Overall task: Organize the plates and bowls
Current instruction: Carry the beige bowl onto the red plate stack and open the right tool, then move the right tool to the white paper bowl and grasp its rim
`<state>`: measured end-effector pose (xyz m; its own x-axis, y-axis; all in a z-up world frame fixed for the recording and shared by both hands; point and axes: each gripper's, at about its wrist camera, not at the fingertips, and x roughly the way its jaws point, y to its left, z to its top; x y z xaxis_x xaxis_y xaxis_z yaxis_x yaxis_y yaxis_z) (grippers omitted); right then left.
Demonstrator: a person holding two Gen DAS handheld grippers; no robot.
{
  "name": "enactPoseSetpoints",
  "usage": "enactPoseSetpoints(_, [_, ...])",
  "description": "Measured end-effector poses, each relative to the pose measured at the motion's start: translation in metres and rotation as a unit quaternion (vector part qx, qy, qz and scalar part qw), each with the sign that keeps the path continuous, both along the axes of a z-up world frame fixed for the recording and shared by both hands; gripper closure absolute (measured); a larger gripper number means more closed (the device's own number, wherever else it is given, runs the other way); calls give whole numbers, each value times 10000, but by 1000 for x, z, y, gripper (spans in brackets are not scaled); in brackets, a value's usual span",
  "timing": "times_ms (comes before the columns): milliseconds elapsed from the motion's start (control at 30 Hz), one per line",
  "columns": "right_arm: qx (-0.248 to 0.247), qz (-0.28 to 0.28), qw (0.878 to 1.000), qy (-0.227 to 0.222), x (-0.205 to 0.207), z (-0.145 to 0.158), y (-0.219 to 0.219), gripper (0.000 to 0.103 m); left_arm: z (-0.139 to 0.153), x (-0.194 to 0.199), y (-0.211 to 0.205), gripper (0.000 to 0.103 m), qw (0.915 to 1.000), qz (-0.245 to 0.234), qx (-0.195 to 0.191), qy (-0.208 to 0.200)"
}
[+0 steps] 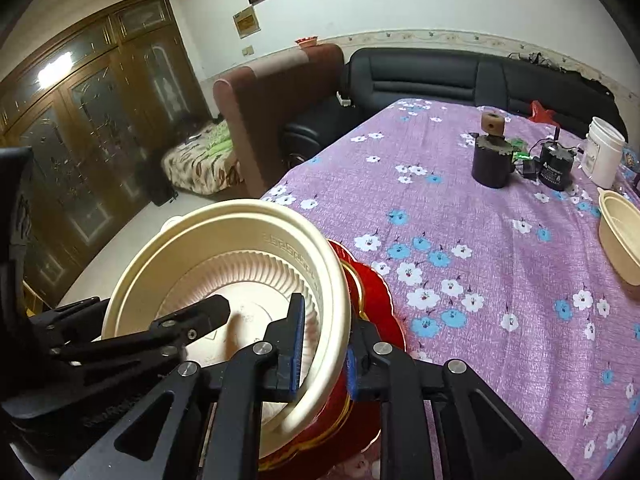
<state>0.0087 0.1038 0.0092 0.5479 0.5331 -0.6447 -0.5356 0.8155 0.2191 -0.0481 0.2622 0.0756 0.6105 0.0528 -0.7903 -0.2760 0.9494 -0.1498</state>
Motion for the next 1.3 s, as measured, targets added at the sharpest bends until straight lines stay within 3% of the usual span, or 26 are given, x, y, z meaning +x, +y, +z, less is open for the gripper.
enactPoseSetpoints(167, [69,3,9999,-139,-4,0,0,71,4,-6,8,48,9994,67,-296,-139])
enactPoseSetpoints(333, [235,-333,9983,-417,-9,11,-13,50,12,-16,11,31,9984,154,-474,-285])
enactPoseSetpoints(433, [458,-576,9966,-370,-10,19,-31,46,15,-20,11,30,9978,203,-543,-327])
enactPoseSetpoints(600, [607,-864,9931,-503,-25,31,-71,44,31,-46,-6,29,9976,323,-89,-613])
enactPoseSetpoints(667, [609,-960,9918,-583,-33,32,-84,42,40,-64,-25,26,9945,474,469,-812])
enactPoseSetpoints(733, [571,-1094,9903,-646,-45,28,-98,38,44,-78,-47,17,9892,466,944,-1020])
enactPoseSetpoints(800, [536,-1214,9892,-622,-53,22,-110,37,46,-89,-68,13,9850,376,1219,-1160])
enactPoseSetpoints(1033, [632,-1567,9852,-276,-71,3,-156,37,41,-103,-136,12,9798,-180,1684,-1061])
enactPoseSetpoints(1300, [773,-1816,9802,-128,-82,-7,-193,34,33,-111,-172,12,9765,-479,1879,-941])
